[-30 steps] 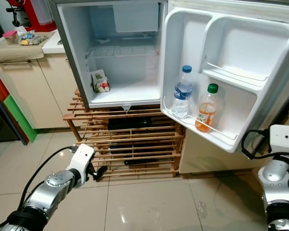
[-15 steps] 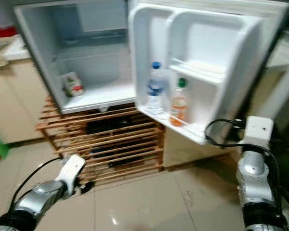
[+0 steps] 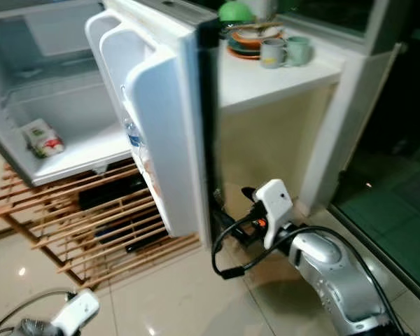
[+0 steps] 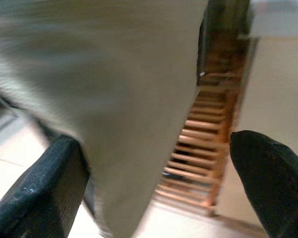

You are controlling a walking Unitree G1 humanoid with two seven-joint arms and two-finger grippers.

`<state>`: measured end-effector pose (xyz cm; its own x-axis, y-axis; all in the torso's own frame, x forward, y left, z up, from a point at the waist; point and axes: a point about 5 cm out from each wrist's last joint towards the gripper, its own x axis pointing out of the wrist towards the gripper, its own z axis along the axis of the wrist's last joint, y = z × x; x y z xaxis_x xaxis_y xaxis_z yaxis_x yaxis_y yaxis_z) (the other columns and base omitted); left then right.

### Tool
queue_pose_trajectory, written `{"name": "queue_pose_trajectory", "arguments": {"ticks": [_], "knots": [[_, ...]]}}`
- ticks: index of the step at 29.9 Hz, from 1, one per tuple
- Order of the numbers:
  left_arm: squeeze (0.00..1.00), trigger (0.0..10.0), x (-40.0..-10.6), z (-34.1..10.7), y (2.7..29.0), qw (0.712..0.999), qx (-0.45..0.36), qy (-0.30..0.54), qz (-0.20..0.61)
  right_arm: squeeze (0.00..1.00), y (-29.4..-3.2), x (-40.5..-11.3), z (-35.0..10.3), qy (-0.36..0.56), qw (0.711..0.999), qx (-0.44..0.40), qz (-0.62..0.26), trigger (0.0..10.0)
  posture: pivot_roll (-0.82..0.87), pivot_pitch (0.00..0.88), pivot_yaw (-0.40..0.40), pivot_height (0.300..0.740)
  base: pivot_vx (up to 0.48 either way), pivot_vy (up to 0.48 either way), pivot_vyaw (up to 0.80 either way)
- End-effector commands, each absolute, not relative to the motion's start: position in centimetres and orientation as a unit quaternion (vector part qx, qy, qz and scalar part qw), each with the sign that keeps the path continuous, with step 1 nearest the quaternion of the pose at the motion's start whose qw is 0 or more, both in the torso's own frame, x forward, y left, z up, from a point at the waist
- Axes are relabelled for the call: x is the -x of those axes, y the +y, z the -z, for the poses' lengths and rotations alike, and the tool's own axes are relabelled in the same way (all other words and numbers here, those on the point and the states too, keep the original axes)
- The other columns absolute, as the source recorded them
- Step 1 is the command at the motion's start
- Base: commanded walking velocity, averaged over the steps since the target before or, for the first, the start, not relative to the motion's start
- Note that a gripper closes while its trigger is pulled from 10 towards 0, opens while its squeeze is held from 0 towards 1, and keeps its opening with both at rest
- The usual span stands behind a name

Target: Restocking fridge

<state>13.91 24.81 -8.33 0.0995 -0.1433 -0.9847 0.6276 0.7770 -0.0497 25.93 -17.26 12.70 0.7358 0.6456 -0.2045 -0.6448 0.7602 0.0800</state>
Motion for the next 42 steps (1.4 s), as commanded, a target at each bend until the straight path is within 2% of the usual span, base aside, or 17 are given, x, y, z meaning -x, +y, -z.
{"name": "queue_pose_trajectory", "arguments": {"ticks": [1, 6, 9, 11, 14, 18, 19, 21, 24, 27, 29, 32, 35, 39, 40, 41, 42], "knots": [[0.0, 10.0, -13.6, 8.4, 25.0, 0.704, -0.207, 0.619, 0.281, 0.0, -17.4, -25.8, -13.2, 0.111, 0.93, -0.019, -0.35, 10.0, -0.2, 0.0, 0.101, 0.74, 0.0, 0.0, 0.0], [0.0, 10.0, -11.5, 9.2, 24.3, 0.676, -0.201, 0.638, 0.309, 0.0, -17.3, -26.1, -13.7, 0.112, 0.928, -0.04, -0.354, 10.0, -0.19, 0.0, 0.103, 0.74, 0.0, 0.0, 0.0], [0.0, 10.0, -11.1, 9.5, 23.9, 0.684, -0.186, 0.638, 0.301, 0.0, -17.1, -26.4, -13.5, 0.111, 0.929, -0.045, -0.349, 10.0, -0.19, 0.0, 0.103, 0.74, 0.0, 0.0, 0.0], [0.0, 10.0, -11.7, 9.4, 23.8, 0.711, -0.165, 0.628, 0.271, 0.0, -16.8, -26.7, -13.1, 0.113, 0.931, -0.054, -0.343, 10.0, -0.17, 0.0, 0.098, 0.74, 0.0, 0.0, 0.0], [0.0, 10.0, -12.3, 9.3, 24.0, 0.721, -0.169, 0.621, 0.257, 0.0, -15.4, -27.6, -12.6, 0.113, 0.926, -0.072, -0.352, 10.0, -0.15, 0.0, 0.091, 0.74, 0.0, 0.0, 0.0], [0.0, 10.0, -12.6, 9.2, 23.9, 0.724, -0.17, 0.617, 0.257, 0.0, -12.4, -28.5, -13.7, 0.09, 0.907, -0.08, -0.403, 10.0, -0.15, 0.0, 0.089, 0.74, 0.0, 0.0, 0.0], [0.0, 10.0, -12.9, 8.8, 24.6, 0.726, -0.168, 0.614, 0.259, 0.0, -9.8, -29.5, -14.9, 0.063, 0.891, -0.09, -0.44, 10.0, -0.14, 0.0, 0.089, 0.74, 0.0, 0.0, 0.0], [0.0, 10.0, -13.1, 8.7, 24.7, 0.728, -0.166, 0.612, 0.259, 0.0, -8.5, -30.0, -15.6, 0.051, 0.883, -0.098, -0.456, 10.0, -0.14, 0.0, 0.086, 0.74, 0.0, 0.0, 0.0], [0.0, 10.0, -13.8, 8.5, 24.5, 0.737, -0.166, 0.602, 0.26, 0.0, -3.1, -31.0, -17.8, 0.02, 0.848, -0.1, -0.52, 10.0, -0.12, 0.0, 0.071, 0.74, 0.0, 0.0, 0.0], [0.0, 10.0, -14.0, 8.5, 24.3, 0.74, -0.166, 0.598, 0.259, 0.0, -1.4, -31.1, -18.4, 0.013, 0.837, -0.101, -0.537, 10.0, -0.11, 0.0, 0.063, 0.74, 0.0, 0.0, 0.0], [0.0, 10.0, -14.7, 8.3, 24.1, 0.757, -0.162, 0.583, 0.245, 0.0, 1.7, -30.5, -18.5, 0.017, 0.812, -0.092, -0.576, 10.0, -0.08, 0.0, 0.028, 0.74, 0.0, 0.0, 0.0], [0.0, 10.0, -15.1, 8.1, 24.4, 0.769, -0.155, 0.575, 0.232, 0.0, 1.0, -30.4, -18.0, 0.023, 0.813, -0.093, -0.574, 10.0, -0.07, 0.0, 0.02, 0.74, 0.0, 0.0, 0.0], [0.0, 10.0, -15.9, 7.6, 25.1, 0.785, -0.158, 0.561, 0.212, 0.0, -1.8, -30.6, -16.3, 0.046, 0.833, -0.095, -0.543, 10.0, -0.07, 0.0, 0.017, 0.74, 0.0, 0.0, 0.0], [0.0, 10.0, -18.0, 6.5, 25.7, 0.821, -0.158, 0.518, 0.179, 0.0, -4.8, -31.3, -14.4, 0.063, 0.88, -0.089, -0.463, 10.0, -0.07, 0.0, 0.021, 0.74, 0.0, 0.0, 0.0], [0.0, 10.0, -19.7, 5.6, 25.9, 0.852, -0.16, 0.477, 0.145, 0.0, -6.0, -32.2, -13.7, 0.067, 0.91, -0.079, -0.402, 10.0, -0.07, 0.0, 0.021, 0.74, 0.0, 0.0, 0.0], [0.0, 10.0, -19.7, 5.6, 25.9, 0.852, -0.16, 0.477, 0.145, 0.0, -6.0, -32.2, -13.7, 0.067, 0.91, -0.079, -0.402, 10.0, -0.07, 0.0, 0.021, 0.74, 0.0, 0.0, 0.0], [0.0, 10.0, -20.7, 4.9, 26.2, 0.871, -0.16, 0.448, 0.119, 0.0, -6.9, -32.8, -13.3, 0.07, 0.928, -0.072, -0.36, 10.0, -0.07, 0.0, 0.02, 0.74, 0.0, 0.0, 0.0]]}}
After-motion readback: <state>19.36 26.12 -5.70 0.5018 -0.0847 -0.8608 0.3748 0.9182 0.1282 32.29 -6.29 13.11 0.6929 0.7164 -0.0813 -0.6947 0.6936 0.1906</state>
